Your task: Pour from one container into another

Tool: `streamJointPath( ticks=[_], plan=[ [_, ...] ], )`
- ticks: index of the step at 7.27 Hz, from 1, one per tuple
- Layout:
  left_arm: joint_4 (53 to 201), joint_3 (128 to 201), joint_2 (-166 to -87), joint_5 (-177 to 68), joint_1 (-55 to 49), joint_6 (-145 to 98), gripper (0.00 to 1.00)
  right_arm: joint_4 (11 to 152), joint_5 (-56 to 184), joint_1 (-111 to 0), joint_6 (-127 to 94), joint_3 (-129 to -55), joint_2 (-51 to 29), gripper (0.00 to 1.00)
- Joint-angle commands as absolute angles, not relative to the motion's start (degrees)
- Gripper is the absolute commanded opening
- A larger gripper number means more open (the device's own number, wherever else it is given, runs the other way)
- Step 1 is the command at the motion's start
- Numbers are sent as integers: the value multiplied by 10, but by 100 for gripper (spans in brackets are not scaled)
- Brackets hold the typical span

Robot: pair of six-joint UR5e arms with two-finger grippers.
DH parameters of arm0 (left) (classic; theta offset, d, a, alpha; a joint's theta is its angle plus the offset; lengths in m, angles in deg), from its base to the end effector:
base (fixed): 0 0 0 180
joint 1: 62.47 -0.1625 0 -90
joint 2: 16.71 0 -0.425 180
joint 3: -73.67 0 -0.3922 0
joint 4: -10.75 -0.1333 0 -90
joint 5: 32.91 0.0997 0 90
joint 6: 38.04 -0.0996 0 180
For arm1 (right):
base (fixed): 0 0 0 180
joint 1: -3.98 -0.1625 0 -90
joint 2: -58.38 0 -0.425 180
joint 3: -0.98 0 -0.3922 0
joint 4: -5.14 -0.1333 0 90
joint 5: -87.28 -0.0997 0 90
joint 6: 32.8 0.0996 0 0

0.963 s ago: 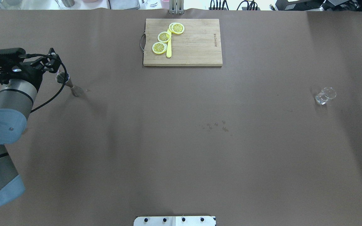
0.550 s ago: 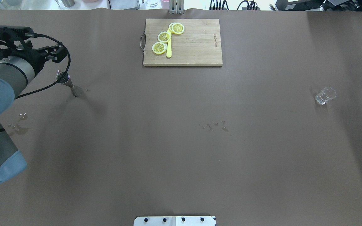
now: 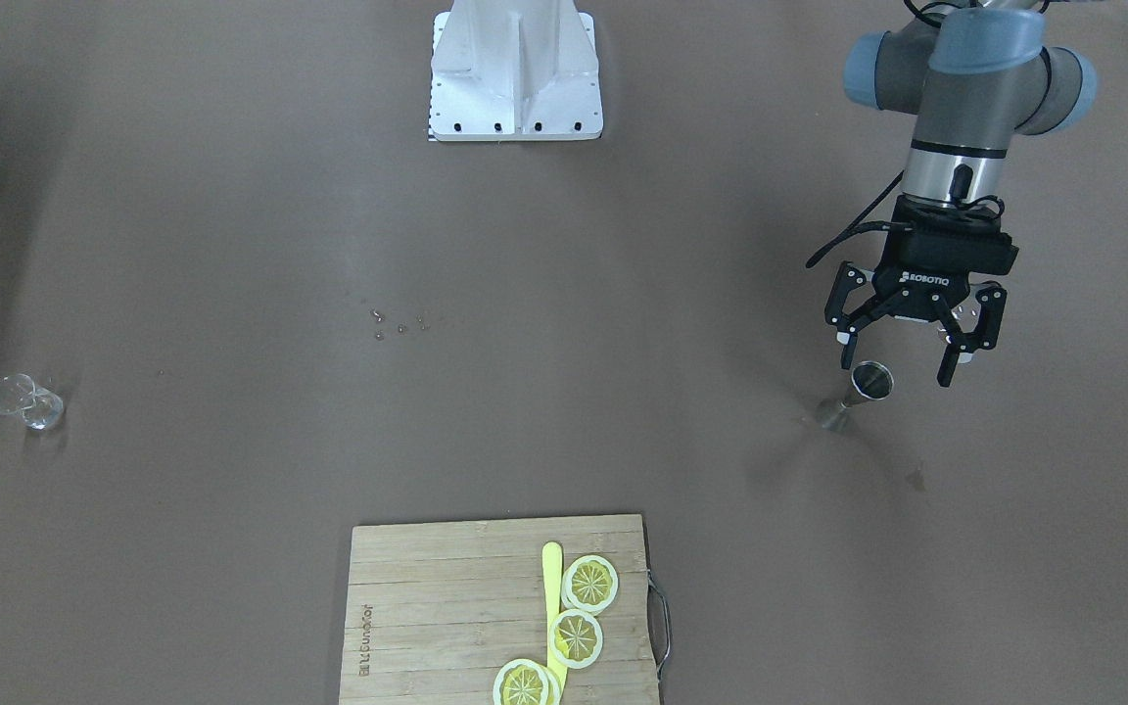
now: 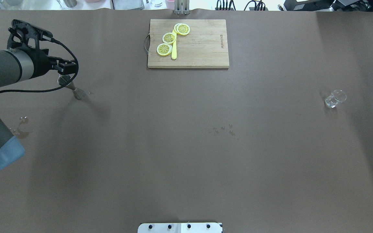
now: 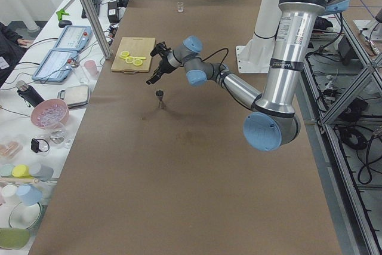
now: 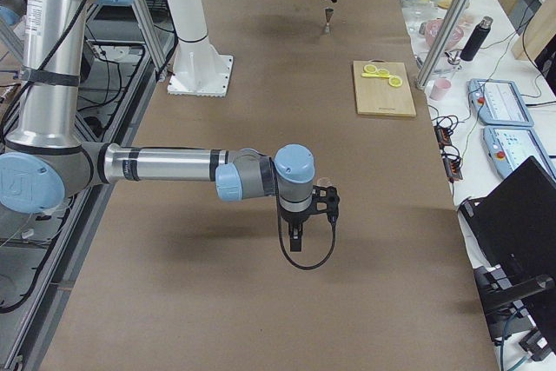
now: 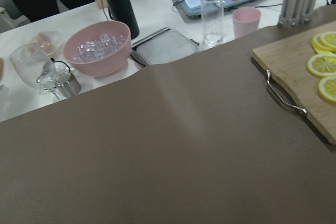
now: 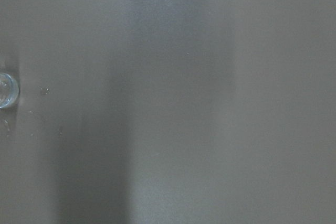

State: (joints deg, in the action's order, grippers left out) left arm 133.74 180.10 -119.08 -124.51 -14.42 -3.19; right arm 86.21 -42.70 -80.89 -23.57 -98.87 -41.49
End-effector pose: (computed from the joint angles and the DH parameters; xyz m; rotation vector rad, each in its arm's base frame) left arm 0.2837 -0.5109 0.3479 0.8301 0.6901 0.1267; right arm 0.0306 -0.4341 0.6413 0.0609 -0.7094 0.0143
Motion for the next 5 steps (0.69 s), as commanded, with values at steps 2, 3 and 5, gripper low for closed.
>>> streamJointPath(
  ticks=[2, 3, 5],
  plan=[
    [1234, 1801, -1233, -1365, -69, -145, 97, 861, -428, -808, -179, -978, -410, 100],
    [1202, 1801, -1242, -1431, -42, -179, 97, 862, -429, -808, -176, -974, -408, 100],
    [1054, 1802, -1277, -1549, 44, -247, 97, 860, -427, -809, -177, -967, -407, 100]
  ],
)
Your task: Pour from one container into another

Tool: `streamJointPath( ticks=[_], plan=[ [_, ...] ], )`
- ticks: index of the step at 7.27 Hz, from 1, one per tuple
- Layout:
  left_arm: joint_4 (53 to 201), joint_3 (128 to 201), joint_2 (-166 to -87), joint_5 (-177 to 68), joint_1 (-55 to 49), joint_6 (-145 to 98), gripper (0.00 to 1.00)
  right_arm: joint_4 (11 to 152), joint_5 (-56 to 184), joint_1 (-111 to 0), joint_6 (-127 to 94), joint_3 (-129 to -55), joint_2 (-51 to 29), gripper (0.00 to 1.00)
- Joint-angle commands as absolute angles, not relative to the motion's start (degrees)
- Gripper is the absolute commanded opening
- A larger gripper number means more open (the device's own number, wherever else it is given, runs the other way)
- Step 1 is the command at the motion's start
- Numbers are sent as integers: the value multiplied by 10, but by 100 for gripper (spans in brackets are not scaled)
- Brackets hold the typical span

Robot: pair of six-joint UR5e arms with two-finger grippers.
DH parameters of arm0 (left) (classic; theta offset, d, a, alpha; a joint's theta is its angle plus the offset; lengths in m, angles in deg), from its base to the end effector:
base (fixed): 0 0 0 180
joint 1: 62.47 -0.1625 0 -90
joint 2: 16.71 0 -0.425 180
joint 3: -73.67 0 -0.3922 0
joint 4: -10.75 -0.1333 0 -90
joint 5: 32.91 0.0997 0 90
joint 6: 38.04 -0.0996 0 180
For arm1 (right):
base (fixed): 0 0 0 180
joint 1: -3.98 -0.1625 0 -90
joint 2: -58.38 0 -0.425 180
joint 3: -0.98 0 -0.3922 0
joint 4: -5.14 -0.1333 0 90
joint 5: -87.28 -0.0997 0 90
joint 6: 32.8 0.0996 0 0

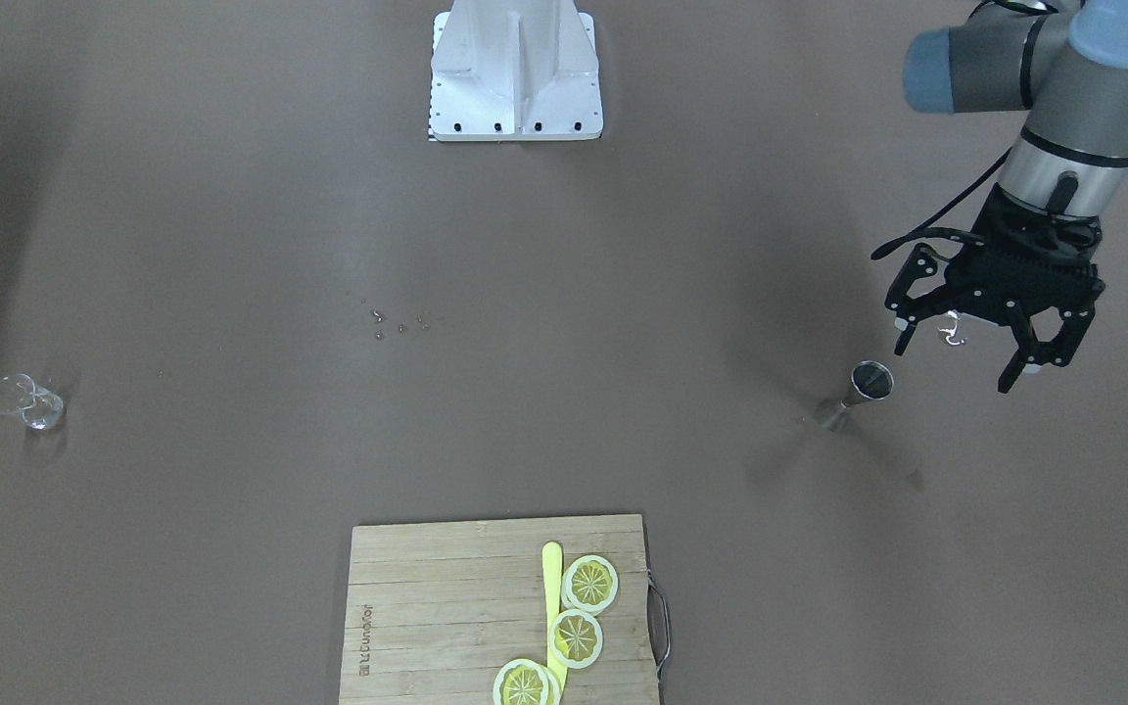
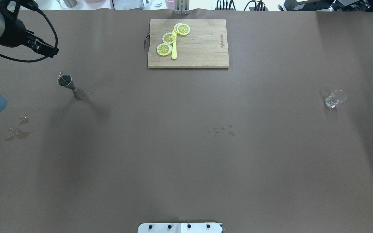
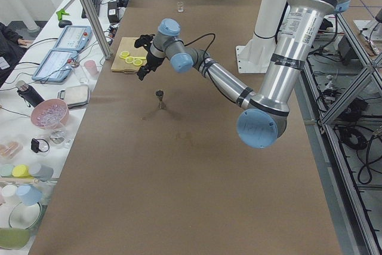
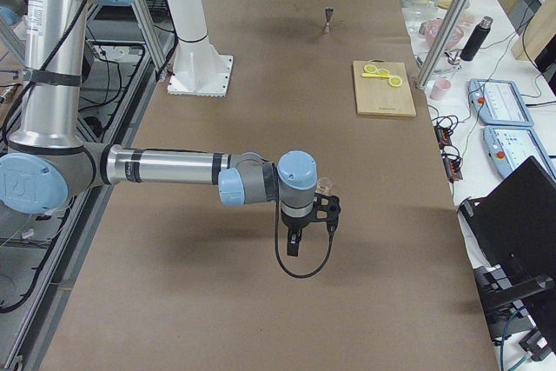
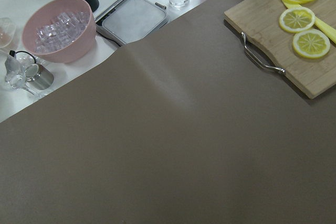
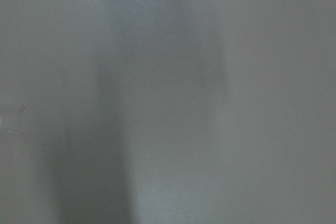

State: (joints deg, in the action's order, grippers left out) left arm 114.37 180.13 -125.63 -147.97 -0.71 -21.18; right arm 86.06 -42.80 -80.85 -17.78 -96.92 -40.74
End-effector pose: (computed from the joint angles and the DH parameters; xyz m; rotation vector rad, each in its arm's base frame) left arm 0.1994 -0.5638 0.3214 0.6225 0.7048 0.3708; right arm 0.0298 -0.4384 0.6523 0.0071 -0.7110 0.1166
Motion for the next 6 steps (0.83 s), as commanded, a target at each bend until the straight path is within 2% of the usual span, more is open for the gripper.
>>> streamJointPath(
  ticks=[1, 3, 6],
  plan=[
    [989, 1801, -1289, -1561, 69, -258, 98, 860, -427, -809, -179, -966, -407, 100],
    [952, 1774, -1282, -1562, 99, -382, 97, 860, -426, -808, -179, -965, -407, 100],
    [958, 1762, -1195, -1660, 176, -396, 97, 860, -426, -808, -180, -954, -408, 100]
  ],
)
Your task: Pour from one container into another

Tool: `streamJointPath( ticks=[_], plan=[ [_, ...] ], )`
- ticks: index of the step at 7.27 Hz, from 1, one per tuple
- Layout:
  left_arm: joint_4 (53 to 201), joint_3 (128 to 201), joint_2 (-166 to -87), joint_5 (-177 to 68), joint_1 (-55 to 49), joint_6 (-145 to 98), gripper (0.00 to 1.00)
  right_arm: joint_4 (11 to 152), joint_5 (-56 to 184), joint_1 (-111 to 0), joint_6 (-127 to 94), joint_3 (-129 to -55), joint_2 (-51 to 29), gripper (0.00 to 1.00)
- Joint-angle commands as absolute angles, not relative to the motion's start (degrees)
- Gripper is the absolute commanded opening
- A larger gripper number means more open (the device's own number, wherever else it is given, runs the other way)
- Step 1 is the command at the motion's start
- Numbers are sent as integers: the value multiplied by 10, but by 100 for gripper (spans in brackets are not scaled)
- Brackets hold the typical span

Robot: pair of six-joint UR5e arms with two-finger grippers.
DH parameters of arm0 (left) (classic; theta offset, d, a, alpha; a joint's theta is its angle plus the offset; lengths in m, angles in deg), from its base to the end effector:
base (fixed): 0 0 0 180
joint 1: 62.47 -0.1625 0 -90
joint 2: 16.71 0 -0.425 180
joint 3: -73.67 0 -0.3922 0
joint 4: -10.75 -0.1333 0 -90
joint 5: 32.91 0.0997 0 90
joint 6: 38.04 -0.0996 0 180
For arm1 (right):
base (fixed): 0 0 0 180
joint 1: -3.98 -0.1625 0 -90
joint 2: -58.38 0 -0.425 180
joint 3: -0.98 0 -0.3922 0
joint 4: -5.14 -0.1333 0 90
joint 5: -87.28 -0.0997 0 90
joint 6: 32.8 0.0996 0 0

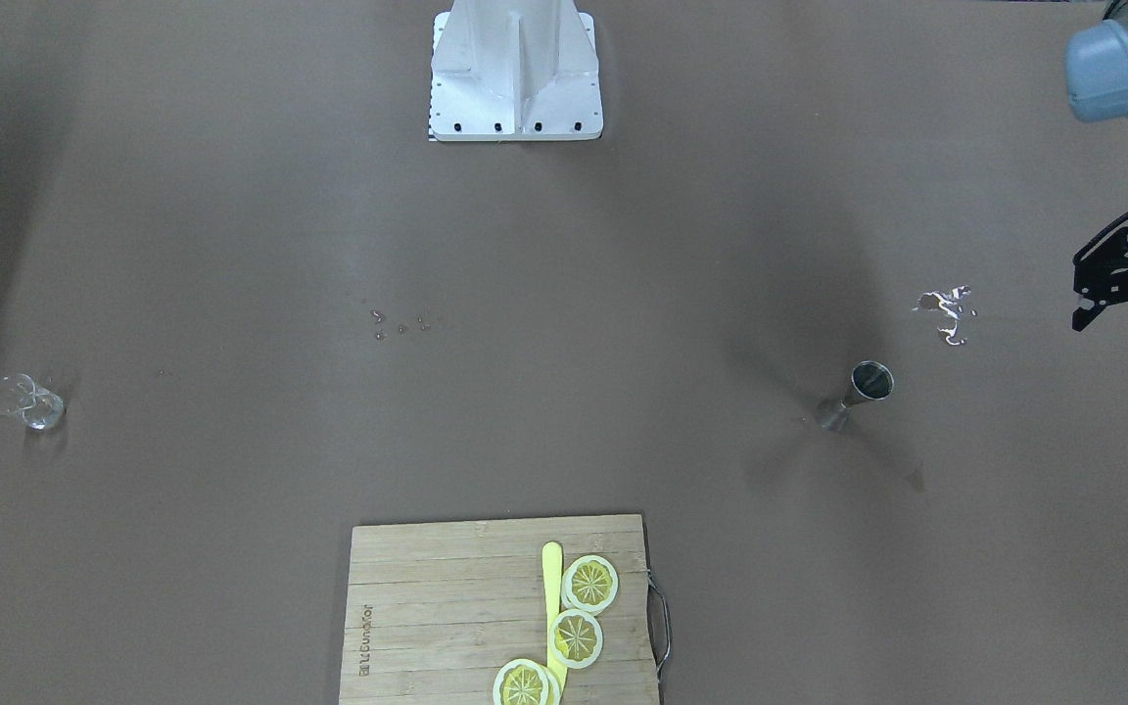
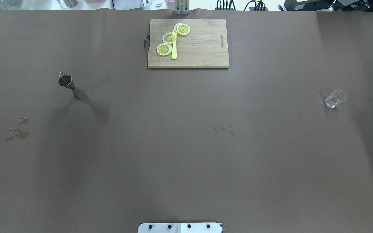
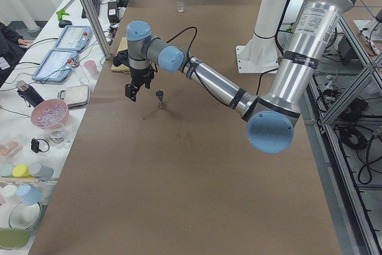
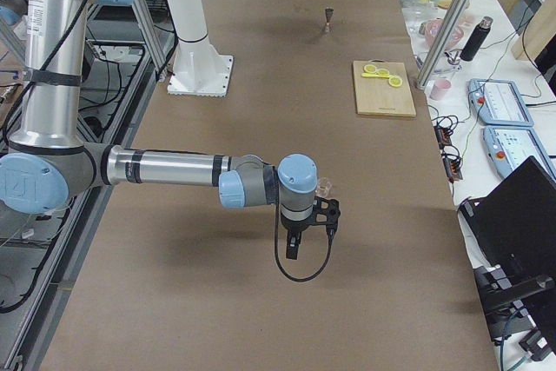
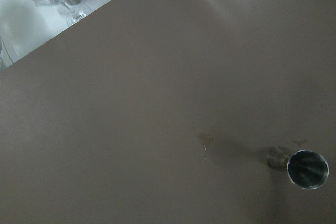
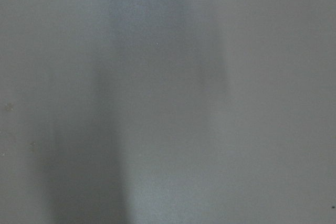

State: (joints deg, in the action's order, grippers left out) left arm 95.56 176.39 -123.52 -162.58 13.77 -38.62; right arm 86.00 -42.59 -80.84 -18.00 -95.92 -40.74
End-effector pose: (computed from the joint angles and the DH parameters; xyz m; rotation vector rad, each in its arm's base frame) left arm 0.0718 -0.5863 0.4048 0.3285 0.7281 0.3839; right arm 0.0301 -0.4372 0.6612 -0.0065 -0.7049 0.1189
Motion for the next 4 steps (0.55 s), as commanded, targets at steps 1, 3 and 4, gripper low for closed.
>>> streamJointPath(
  ticks=[1, 3, 4],
  plan=[
    [952, 1761, -1161, -1661, 195, -434, 97, 860, -427, -809, -180, -954, -408, 100],
    [960, 1774, -1083, -1668, 242, -445, 97, 860, -426, -808, -180, -949, -408, 100],
    [954, 1769, -1058, -1696, 257, -479, 97, 859, -427, -808, -183, -948, -408, 100]
  ],
)
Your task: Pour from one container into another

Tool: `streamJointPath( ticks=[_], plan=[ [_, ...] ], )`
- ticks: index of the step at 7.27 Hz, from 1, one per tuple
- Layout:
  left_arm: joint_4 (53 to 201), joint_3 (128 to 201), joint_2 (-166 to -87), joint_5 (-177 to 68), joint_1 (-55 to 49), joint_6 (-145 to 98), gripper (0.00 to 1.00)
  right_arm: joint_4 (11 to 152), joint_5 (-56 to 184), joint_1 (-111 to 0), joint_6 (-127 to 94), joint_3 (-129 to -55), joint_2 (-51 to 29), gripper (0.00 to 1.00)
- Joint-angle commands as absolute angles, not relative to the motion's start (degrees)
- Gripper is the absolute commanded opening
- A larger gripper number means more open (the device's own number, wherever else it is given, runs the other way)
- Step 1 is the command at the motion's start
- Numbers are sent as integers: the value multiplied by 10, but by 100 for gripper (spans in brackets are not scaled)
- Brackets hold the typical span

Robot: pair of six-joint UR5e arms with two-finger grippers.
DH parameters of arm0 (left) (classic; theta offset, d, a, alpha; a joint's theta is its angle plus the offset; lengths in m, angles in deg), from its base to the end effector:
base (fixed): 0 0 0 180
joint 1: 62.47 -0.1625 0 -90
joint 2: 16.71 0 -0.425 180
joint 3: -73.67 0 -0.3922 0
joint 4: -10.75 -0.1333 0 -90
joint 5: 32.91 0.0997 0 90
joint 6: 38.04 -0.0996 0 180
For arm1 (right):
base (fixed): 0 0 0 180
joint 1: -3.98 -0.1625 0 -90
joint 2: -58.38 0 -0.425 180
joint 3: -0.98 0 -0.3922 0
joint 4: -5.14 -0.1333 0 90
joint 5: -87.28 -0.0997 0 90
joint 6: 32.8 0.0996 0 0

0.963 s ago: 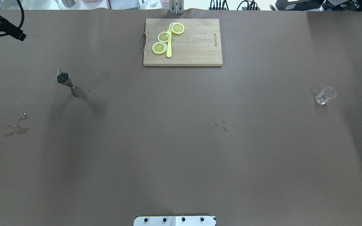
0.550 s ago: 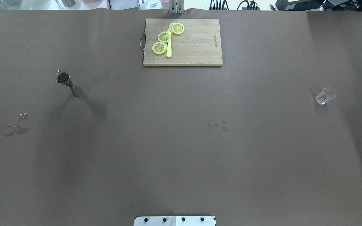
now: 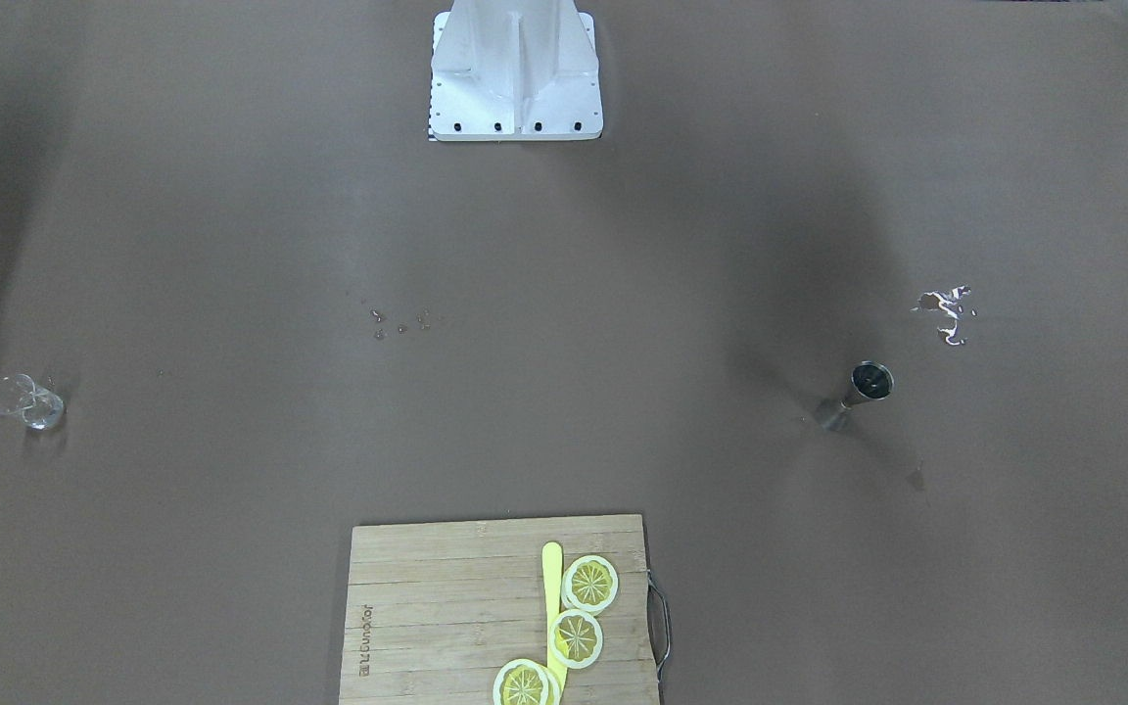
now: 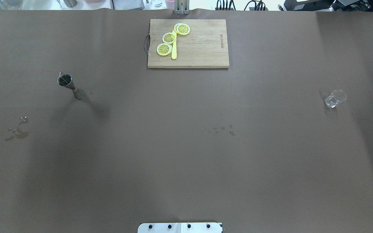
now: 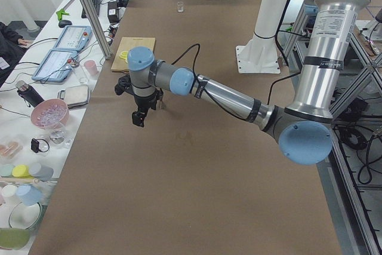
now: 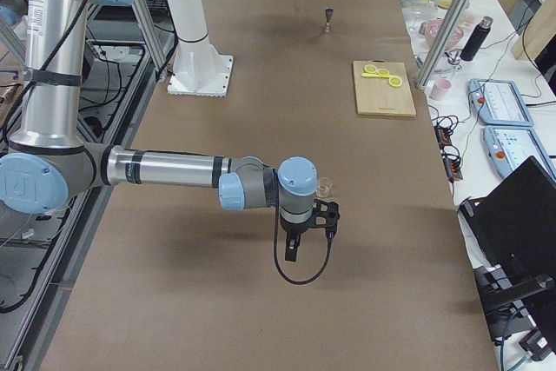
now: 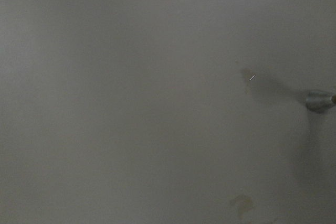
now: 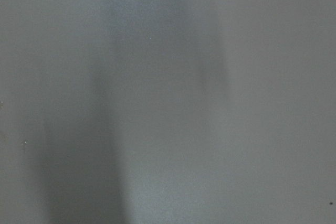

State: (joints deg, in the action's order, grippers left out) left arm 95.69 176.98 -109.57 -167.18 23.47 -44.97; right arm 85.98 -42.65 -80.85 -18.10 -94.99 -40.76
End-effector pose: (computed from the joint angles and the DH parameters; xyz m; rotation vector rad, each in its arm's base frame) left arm -0.0275 -0.5127 0.5285 0.2039 0.7674 0.2566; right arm 0.0302 -0.4357 0.6693 -0.0214 -0.7036 0.1230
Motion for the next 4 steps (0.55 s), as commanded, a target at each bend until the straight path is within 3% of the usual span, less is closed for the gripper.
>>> streamJointPath(
  ticks=[1, 3, 4],
  plan=[
    [960, 1772, -1004, -1724, 261, -490, 97, 859, -426, -808, -182, -947, -407, 100],
    [951, 1790, -987, -1731, 282, -488, 98, 843, -425, -808, -183, -945, -408, 100],
    [952, 1759, -978, -1723, 287, -489, 98, 828, -427, -808, -181, -944, -407, 100]
  ],
)
